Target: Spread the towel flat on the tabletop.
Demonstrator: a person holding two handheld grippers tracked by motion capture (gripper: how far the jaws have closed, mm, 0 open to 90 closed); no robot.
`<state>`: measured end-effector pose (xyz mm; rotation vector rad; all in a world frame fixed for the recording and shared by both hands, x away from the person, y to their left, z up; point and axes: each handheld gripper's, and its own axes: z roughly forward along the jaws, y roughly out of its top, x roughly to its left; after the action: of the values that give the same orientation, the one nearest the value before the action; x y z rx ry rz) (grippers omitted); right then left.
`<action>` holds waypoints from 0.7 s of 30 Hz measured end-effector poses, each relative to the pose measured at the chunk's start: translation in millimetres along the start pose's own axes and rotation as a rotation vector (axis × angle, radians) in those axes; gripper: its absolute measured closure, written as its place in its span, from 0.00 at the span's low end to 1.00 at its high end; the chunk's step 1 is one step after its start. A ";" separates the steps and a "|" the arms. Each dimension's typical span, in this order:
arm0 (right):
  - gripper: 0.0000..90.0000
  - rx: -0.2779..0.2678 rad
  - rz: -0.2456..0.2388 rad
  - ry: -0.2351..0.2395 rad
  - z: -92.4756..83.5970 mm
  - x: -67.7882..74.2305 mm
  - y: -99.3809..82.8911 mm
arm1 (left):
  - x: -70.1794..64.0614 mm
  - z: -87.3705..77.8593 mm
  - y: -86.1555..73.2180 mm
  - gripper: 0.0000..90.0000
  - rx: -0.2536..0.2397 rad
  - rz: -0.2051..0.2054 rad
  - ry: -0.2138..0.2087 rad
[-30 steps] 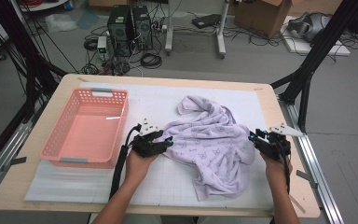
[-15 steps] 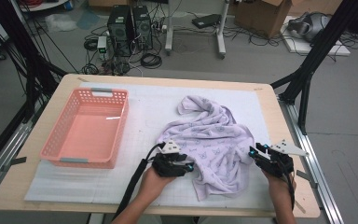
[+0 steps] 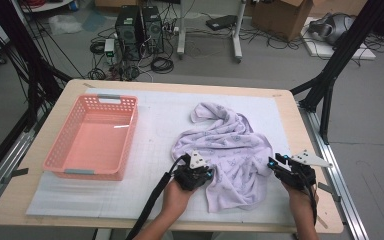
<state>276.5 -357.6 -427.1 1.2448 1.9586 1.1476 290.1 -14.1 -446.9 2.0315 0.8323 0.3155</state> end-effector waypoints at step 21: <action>0.59 0.068 -0.066 0.247 22.1 31.7 8.2 | 68.9 -61.1 -30.5 0.58 -0.061 -0.103 0.136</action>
<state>284.2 -319.0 -430.8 1.1058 2.2184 1.2617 296.8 82.6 -443.2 1.9196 0.9951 0.4192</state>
